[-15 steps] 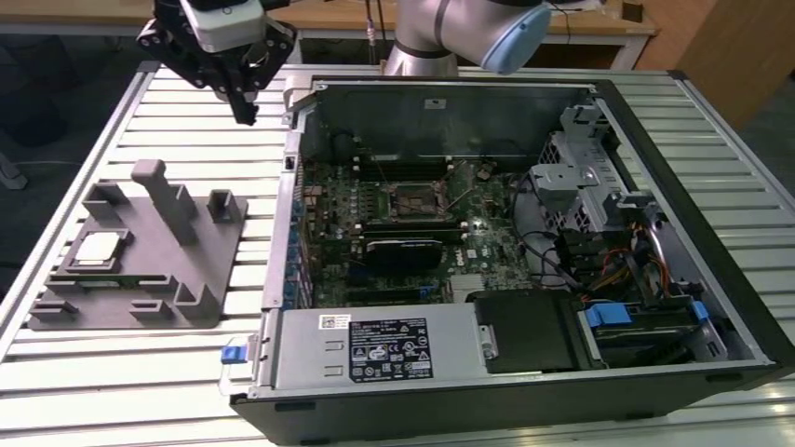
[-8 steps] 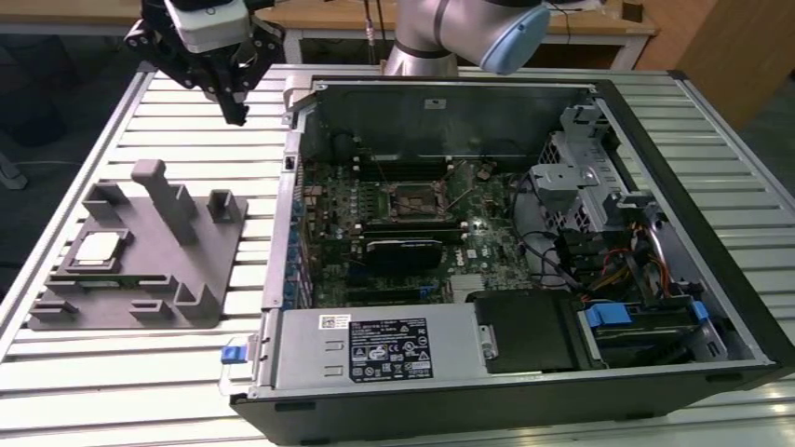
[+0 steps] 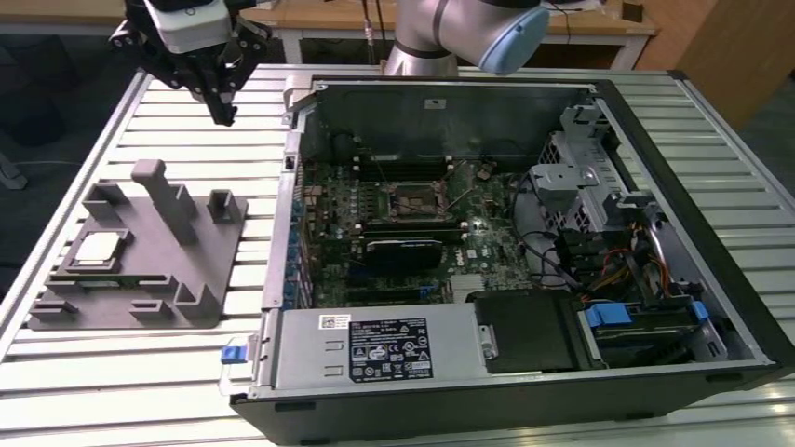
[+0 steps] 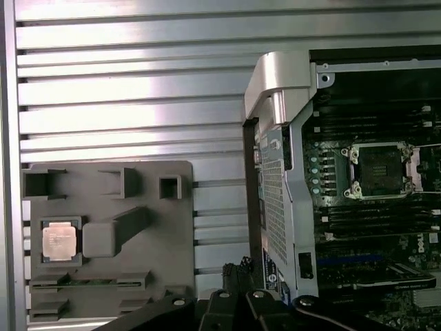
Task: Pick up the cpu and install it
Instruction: 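Reach for the cpu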
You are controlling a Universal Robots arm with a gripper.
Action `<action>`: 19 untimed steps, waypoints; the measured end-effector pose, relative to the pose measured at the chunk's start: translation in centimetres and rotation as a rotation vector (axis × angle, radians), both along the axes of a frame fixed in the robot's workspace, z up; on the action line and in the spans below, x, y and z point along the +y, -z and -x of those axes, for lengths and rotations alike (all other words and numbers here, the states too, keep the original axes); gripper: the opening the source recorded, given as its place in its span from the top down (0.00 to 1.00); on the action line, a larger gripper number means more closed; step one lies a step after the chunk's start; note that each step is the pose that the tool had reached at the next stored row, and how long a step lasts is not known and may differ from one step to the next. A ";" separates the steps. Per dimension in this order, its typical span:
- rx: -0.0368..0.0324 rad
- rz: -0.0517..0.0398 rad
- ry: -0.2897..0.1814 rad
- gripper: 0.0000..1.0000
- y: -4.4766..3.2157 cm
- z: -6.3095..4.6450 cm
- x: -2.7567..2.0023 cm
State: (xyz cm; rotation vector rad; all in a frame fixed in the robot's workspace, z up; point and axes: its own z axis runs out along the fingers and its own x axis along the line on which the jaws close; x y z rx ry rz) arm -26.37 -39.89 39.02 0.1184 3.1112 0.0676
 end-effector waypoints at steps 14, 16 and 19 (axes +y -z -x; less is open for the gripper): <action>0.0001 0.0000 0.000 0.89 0.60 2.0 0.00; 0.0000 0.0000 0.000 0.89 0.76 2.5 0.00; 0.0001 0.0001 0.000 0.89 1.00 3.2 0.00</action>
